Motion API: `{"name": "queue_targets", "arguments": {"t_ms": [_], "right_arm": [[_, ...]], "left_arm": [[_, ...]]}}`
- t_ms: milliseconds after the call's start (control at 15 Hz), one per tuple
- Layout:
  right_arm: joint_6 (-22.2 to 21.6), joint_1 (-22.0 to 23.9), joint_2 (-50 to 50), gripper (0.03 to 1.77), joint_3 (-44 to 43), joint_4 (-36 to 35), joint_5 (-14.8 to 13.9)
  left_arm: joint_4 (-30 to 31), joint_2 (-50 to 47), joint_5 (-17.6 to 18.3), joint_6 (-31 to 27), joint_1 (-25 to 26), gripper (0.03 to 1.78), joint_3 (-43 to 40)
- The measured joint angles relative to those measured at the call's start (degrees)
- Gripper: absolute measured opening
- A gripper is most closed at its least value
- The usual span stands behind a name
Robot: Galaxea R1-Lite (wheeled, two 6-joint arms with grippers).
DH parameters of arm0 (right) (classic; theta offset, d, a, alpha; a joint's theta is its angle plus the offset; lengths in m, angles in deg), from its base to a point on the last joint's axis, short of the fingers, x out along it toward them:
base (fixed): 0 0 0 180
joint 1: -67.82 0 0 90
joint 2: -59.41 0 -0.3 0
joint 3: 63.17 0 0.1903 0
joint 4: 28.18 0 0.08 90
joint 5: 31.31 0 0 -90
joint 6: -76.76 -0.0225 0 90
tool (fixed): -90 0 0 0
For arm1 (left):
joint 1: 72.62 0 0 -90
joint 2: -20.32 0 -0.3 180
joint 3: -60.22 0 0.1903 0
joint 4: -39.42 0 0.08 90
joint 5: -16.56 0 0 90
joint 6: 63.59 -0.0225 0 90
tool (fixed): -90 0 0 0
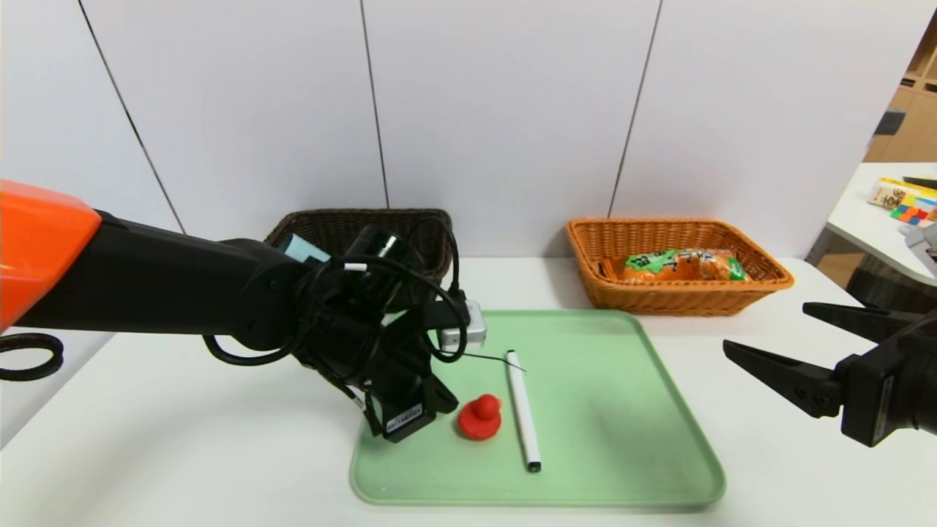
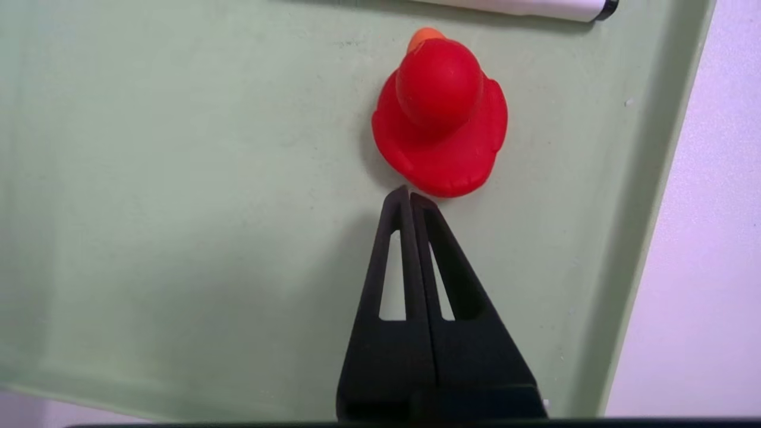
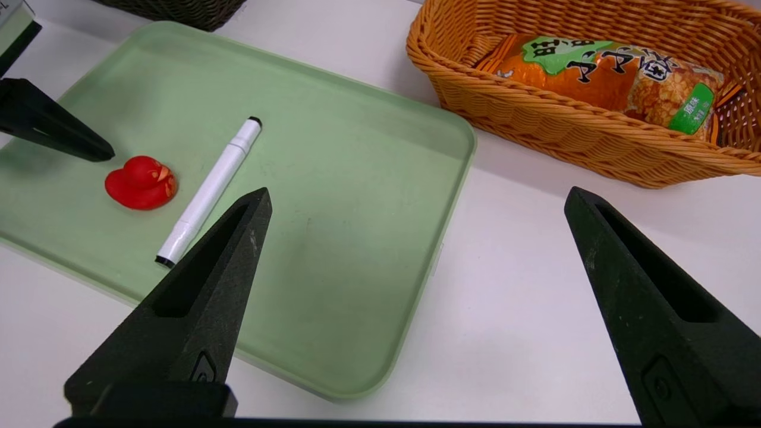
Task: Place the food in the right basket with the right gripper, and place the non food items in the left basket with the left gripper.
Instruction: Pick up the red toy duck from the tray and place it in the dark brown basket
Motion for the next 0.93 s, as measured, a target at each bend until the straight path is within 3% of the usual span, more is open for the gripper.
{"name": "queue_targets", "arguments": {"t_ms": [267,467,667,933], "right_arm": [[0.1,-0.1,0.4,1.70,0.1,0.0,0.0],[0.1,-0.1,0.4,1.70,0.2,0.0,-0.1],[0.1,-0.2,0.4,1.70,0.3,0.0,-0.1],[0.2,-0.2,0.3,1.70,0.3,0.0,-0.1]], "left_arm": [[0.3,-1.5,0.4,0.0,0.0,0.65,-0.3],[0.0,-3.9,0.4,-0.1,-0.1,0.99,-0.3],[-0.8,-6.4,0.3,0.0,-0.4,1.22,-0.9],[-1.2,-7.7,0.1,3.0,-3.4,1.41,-1.7]]}}
